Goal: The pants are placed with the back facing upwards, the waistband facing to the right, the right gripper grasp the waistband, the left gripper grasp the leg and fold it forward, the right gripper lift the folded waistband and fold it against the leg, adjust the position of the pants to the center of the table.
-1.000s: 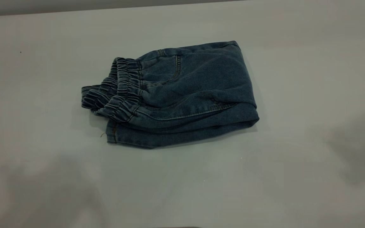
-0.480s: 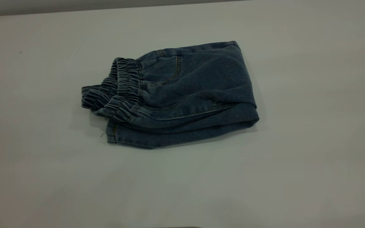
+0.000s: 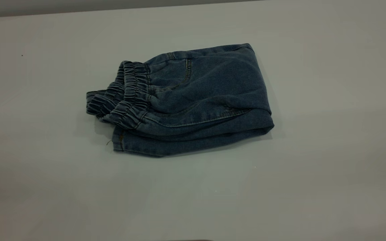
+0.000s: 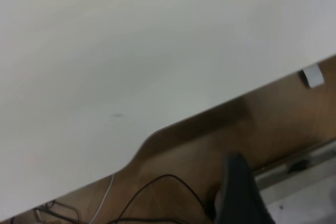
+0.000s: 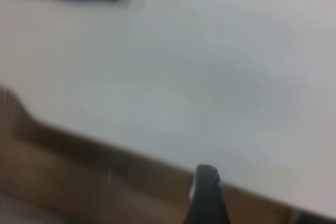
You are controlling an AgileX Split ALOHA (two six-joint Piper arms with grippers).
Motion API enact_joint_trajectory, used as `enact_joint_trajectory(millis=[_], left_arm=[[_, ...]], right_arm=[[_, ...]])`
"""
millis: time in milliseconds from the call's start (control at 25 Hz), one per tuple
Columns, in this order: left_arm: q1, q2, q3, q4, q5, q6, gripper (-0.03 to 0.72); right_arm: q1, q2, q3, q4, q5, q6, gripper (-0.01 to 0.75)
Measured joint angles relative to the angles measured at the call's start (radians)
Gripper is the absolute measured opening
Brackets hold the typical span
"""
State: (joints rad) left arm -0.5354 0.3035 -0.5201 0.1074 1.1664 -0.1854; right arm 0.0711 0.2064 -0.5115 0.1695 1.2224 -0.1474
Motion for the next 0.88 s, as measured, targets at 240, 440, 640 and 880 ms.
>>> enact_joint_trajectory(millis=[240, 440, 640, 880], left_arm=[[0.0, -0.002, 0.014, 0.074, -0.012, -0.073, 0.391], [0.0, -0.002, 0.024, 0.072, -0.03, -0.067, 0.391], [0.0, -0.002, 0.025, -0.023, -0.043, 0.079, 0.391], [0.0, -0.002, 0.028, -0.068, -0.05, 0.196, 0.391]], right_arm=[[0.0, -0.027, 0.032, -0.007, -0.095, 0.134, 0.468], [0.0, -0.027, 0.035, -0.009, -0.099, 0.147, 0.468], [0.0, -0.027, 0.037, -0.009, -0.1, 0.147, 0.468], [0.0, -0.027, 0.037, -0.008, -0.096, 0.147, 0.468]])
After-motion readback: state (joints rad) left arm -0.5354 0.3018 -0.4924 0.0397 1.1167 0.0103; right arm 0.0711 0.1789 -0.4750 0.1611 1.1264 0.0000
